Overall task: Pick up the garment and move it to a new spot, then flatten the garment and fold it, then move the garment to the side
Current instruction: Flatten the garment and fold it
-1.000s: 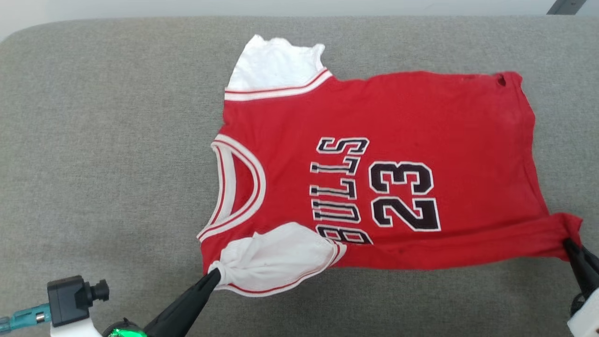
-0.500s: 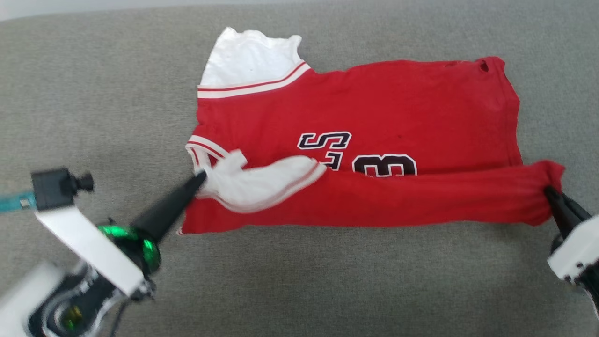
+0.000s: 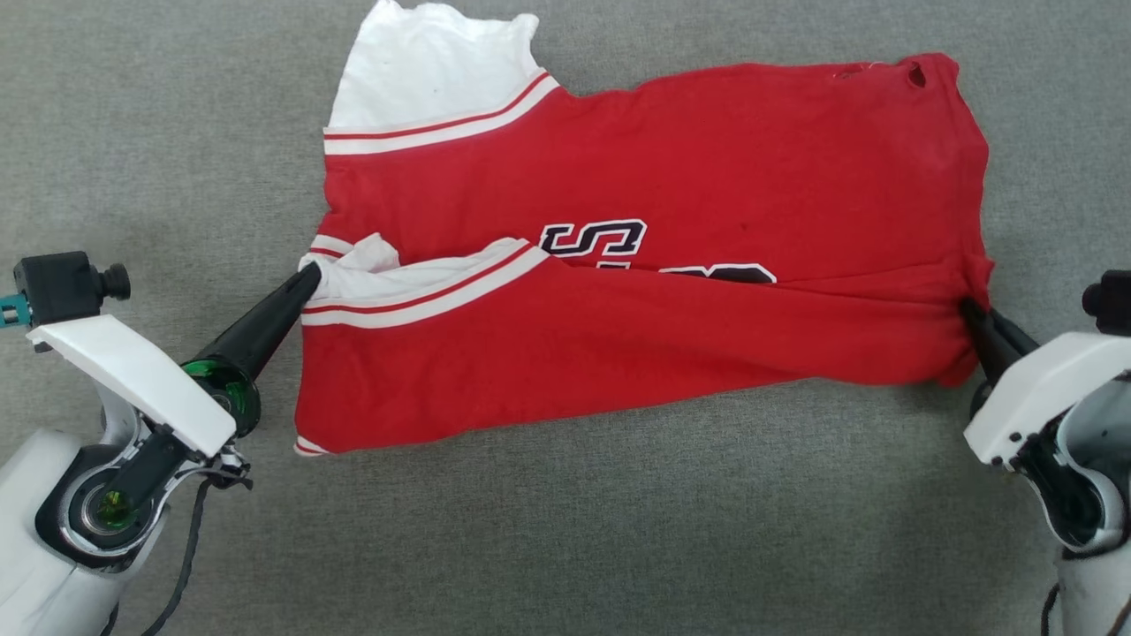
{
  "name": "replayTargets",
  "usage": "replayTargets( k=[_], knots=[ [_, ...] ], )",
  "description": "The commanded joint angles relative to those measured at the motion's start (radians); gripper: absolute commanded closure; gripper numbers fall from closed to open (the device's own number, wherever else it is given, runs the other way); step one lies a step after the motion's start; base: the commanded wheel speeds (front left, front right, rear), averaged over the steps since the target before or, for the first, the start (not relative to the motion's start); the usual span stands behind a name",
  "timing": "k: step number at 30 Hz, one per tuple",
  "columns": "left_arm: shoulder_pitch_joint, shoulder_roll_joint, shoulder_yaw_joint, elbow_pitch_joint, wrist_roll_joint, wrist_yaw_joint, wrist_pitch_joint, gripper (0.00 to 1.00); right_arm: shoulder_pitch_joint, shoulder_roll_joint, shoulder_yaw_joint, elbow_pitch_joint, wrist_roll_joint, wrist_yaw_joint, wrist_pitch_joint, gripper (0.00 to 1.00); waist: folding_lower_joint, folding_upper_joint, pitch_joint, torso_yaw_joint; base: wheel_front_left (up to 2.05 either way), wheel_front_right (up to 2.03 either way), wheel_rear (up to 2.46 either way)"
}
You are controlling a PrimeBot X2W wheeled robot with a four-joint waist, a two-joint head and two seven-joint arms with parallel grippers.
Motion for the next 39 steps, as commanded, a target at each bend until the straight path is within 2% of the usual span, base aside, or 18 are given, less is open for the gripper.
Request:
replayTargets(
  k=[1,6,7,8,9,10,11,17,19,23,25,30,34,39],
  knots=[
    [-0.015,-0.002,0.001,0.017,0.019,0.002,0.002,1.0,-0.023,0.0,0.005,0.015,-0.01,0.0,-0.024,1.0,0.0,0.0,0.007,-0.005,0.0,0.0,0.0],
    [-0.027,-0.001,-0.014,0.053,0.052,0.002,-0.004,1.0,-0.053,0.006,0.021,0.068,-0.031,0.0,-0.06,1.0,0.0,0.0,0.009,-0.011,0.0,0.0,0.0],
    [-0.029,-0.001,-0.021,0.057,0.061,0.002,-0.006,1.0,-0.055,0.007,0.025,0.08,-0.031,0.0,-0.065,0.95,0.0,0.0,0.007,-0.011,0.0,0.0,0.0],
    [-0.035,0.001,-0.03,0.062,0.074,0.002,-0.01,0.86,-0.058,0.008,0.029,0.091,-0.032,0.0,-0.071,0.8,0.0,0.0,0.004,-0.011,0.0,0.0,0.0],
    [-0.043,0.005,-0.04,0.064,0.093,0.002,-0.018,0.6,-0.059,0.006,0.032,0.098,-0.034,0.0,-0.078,0.48,0.0,0.0,-0.001,-0.011,0.0,0.0,0.0],
    [-0.049,0.012,-0.049,0.067,0.104,0.002,-0.029,0.42,-0.059,0.004,0.034,0.102,-0.038,0.0,-0.087,0.0,0.0,0.0,-0.006,-0.01,0.0,0.0,0.0],
    [-0.053,0.019,-0.062,0.065,0.12,0.002,-0.038,0.0,-0.058,0.001,0.035,0.105,-0.041,0.0,-0.096,0.0,0.0,0.0,-0.012,-0.009,0.0,0.0,0.0],
    [-0.097,0.115,-0.175,0.05,0.272,0.002,-0.129,0.0,-0.018,-0.017,0.016,0.072,-0.049,0.0,-0.125,0.0,0.0,0.0,-0.057,0.006,0.0,0.0,0.0],
    [-0.104,0.129,-0.193,0.041,0.277,0.002,-0.141,0.0,-0.009,-0.019,0.01,0.059,-0.048,0.0,-0.127,0.0,0.0,0.0,-0.066,0.009,0.0,0.0,0.0],
    [-0.124,0.202,-0.254,-0.001,0.289,0.002,-0.151,0.0,0.024,-0.021,-0.013,0.002,-0.051,0.0,-0.122,0.0,0.0,0.0,-0.09,0.018,0.0,0.0,0.0],
    [-0.124,0.232,-0.296,-0.036,0.274,0.002,-0.112,0.0,0.038,-0.018,-0.018,-0.027,-0.052,0.0,-0.117,0.0,0.0,0.0,-0.098,0.02,0.0,0.0,0.0],
    [-0.121,0.301,-0.408,-0.098,0.23,0.002,0.073,0.0,0.059,0.001,-0.014,-0.078,-0.06,0.0,-0.098,0.0,0.0,0.0,-0.103,0.016,0.0,0.0,0.0],
    [-0.144,0.309,-0.447,-0.078,0.18,0.002,0.173,0.0,0.065,0.017,0.002,-0.105,-0.068,0.0,-0.09,0.0,0.0,0.0,-0.093,-0.002,0.0,0.0,0.0],
    [-0.173,0.268,-0.46,0.012,0.107,0.002,0.244,0.0,0.062,0.03,0.016,-0.119,-0.068,0.0,-0.086,0.0,0.0,0.0,-0.072,-0.034,0.0,0.0,0.0]
  ],
)
